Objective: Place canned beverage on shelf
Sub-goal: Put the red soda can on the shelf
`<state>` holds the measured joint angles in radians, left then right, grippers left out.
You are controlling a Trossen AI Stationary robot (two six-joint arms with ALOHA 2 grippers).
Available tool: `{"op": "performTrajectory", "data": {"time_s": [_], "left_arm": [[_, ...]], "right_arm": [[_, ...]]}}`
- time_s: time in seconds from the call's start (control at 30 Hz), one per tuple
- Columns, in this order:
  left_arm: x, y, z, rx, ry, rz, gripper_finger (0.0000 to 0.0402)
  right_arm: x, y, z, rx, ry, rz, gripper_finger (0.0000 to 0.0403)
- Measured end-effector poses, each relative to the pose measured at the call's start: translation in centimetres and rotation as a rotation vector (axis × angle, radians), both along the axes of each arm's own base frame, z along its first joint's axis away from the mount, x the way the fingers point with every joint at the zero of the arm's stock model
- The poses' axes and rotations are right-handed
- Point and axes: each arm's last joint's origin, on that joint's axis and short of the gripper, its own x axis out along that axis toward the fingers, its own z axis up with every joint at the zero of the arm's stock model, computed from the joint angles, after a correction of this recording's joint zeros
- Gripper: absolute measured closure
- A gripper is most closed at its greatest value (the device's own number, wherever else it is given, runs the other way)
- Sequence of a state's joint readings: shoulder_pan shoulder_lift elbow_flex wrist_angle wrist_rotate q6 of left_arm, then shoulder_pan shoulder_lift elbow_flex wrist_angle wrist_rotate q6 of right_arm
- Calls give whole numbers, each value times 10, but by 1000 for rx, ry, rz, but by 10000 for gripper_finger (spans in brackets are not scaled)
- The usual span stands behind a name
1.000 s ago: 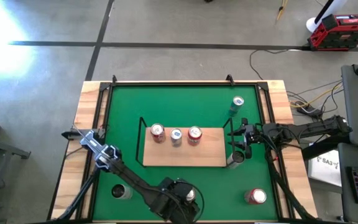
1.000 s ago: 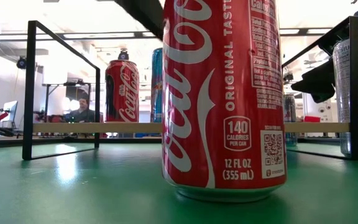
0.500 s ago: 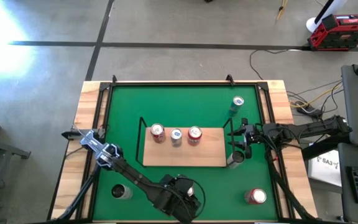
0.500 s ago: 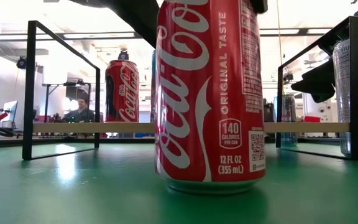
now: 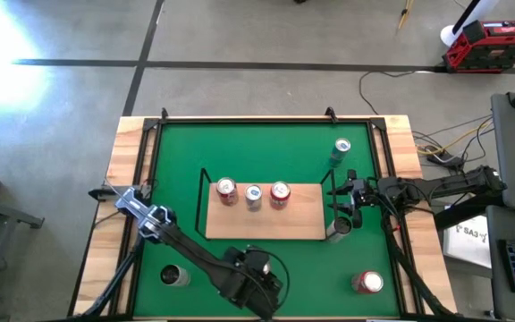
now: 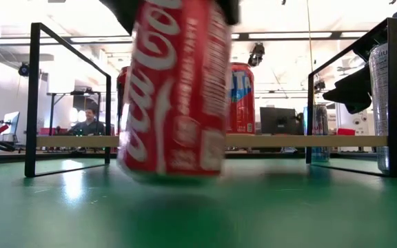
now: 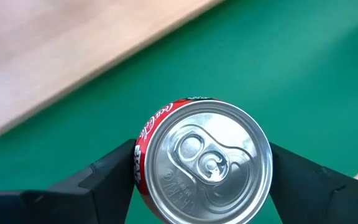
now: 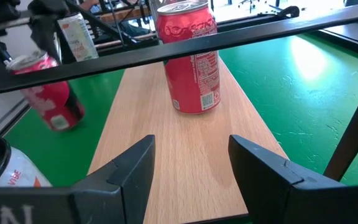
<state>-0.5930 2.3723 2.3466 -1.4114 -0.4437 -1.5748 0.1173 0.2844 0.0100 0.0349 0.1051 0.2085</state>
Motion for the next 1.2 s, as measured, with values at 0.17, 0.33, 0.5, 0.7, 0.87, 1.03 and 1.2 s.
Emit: {"op": "performTrajectory", "data": {"time_s": [0.17, 0.33, 0.5, 0.7, 0.87, 1.03, 1.2], "left_arm": [[-10, 9, 22, 1, -1, 35, 116], [-24, 20, 43, 3, -3, 108, 116], [-30, 27, 55, 31, -78, 176, 116], [-36, 47, 57, 75, -73, 225, 116], [-55, 70, 52, 75, -17, 316, 116], [-78, 83, 53, 66, -33, 386, 116], [-89, 91, 44, 49, -53, 430, 116]], "right_arm": [[0, 0, 0, 0, 0, 0, 207], [0, 0, 0, 0, 0, 0, 207], [0, 0, 0, 0, 0, 0, 207], [0, 0, 0, 0, 0, 0, 207], [0, 0, 0, 0, 0, 0, 207], [0, 0, 0, 0, 0, 0, 207], [0, 0, 0, 0, 0, 0, 207]]}}
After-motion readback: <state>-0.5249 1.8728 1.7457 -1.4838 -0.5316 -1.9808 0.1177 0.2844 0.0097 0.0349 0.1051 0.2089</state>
